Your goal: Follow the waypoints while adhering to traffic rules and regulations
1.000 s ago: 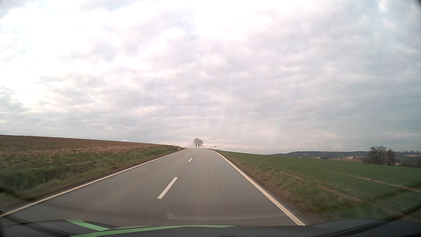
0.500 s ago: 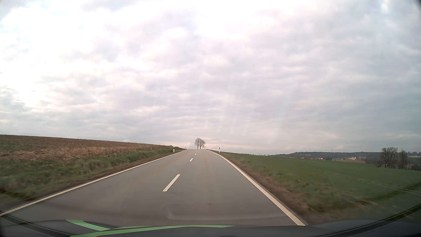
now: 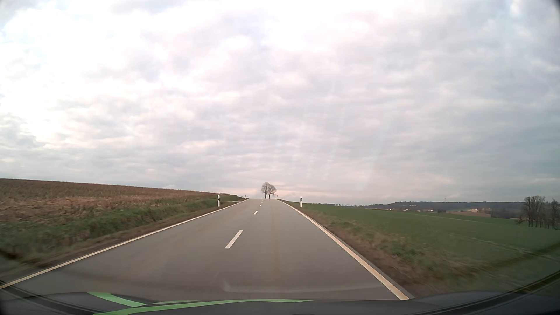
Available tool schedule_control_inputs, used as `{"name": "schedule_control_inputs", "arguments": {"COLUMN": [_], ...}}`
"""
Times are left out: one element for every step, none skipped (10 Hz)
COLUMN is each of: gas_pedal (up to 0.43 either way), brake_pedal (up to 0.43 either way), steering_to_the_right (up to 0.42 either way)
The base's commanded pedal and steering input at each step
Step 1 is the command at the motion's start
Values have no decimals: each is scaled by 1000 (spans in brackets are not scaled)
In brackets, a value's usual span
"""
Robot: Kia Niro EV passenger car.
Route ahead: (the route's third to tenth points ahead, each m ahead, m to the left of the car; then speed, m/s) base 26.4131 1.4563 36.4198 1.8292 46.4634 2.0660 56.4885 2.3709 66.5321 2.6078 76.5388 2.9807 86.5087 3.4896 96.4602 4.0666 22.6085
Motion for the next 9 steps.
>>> {"name": "schedule_control_inputs", "arguments": {"gas_pedal": [319, 311, 311, 311, 311, 311, 311, 311, 311], "brake_pedal": [0, 0, 0, 0, 0, 0, 0, 0, 0], "steering_to_the_right": [-5, -5, -5, -5, -5, -5, -5, -5, -5]}}
